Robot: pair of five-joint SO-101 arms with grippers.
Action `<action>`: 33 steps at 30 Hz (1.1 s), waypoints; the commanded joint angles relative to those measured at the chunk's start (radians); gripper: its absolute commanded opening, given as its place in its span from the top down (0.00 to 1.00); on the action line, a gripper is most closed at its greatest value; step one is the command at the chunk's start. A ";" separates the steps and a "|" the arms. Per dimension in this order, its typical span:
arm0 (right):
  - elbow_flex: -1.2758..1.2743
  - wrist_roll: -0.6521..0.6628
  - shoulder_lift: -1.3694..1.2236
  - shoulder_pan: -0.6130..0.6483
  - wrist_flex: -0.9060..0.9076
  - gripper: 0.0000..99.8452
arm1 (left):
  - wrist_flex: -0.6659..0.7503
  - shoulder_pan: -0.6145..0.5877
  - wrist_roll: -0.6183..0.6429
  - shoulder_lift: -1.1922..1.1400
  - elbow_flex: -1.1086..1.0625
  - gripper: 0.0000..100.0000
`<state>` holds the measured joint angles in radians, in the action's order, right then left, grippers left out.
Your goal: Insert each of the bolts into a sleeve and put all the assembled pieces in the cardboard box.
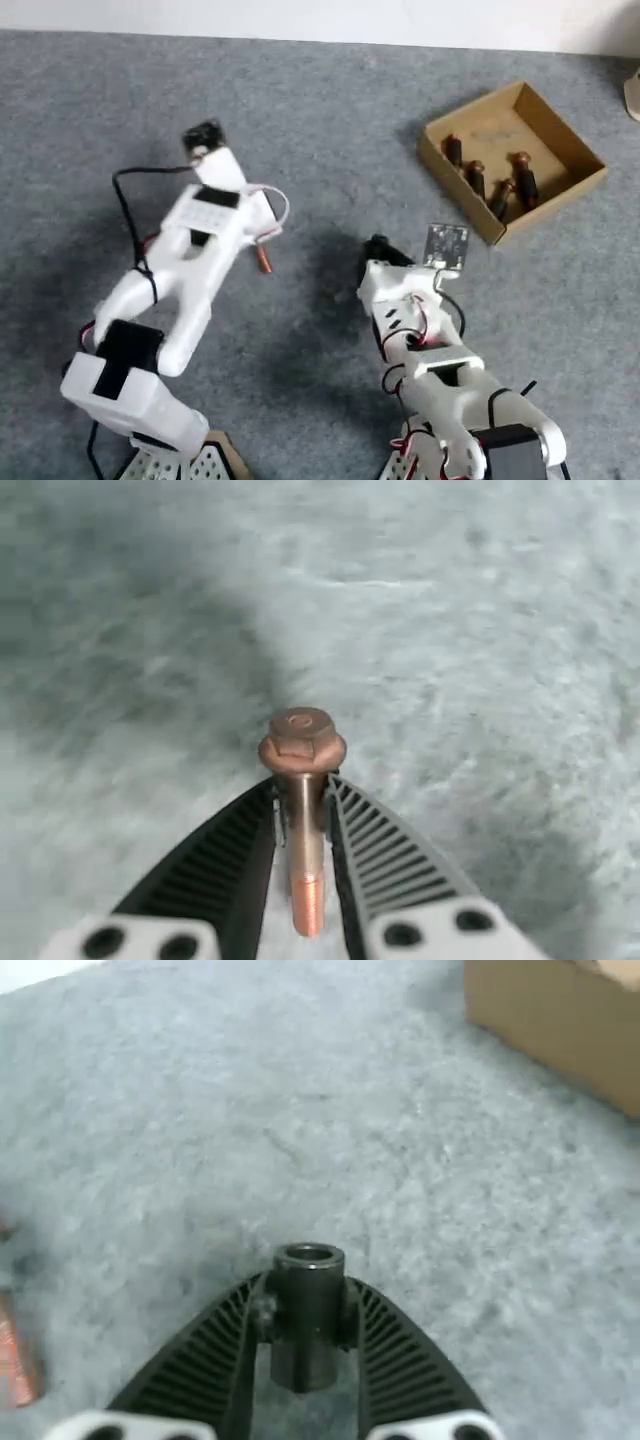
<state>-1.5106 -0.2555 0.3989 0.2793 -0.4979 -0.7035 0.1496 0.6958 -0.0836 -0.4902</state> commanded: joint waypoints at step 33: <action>-0.097 0.394 0.005 0.085 -0.311 1.00 | 0.687 0.243 -0.351 0.400 -0.329 0.99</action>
<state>-1.6134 0.1281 0.4005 0.3529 -0.7787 -0.1465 0.3475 0.3491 0.2355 -0.7772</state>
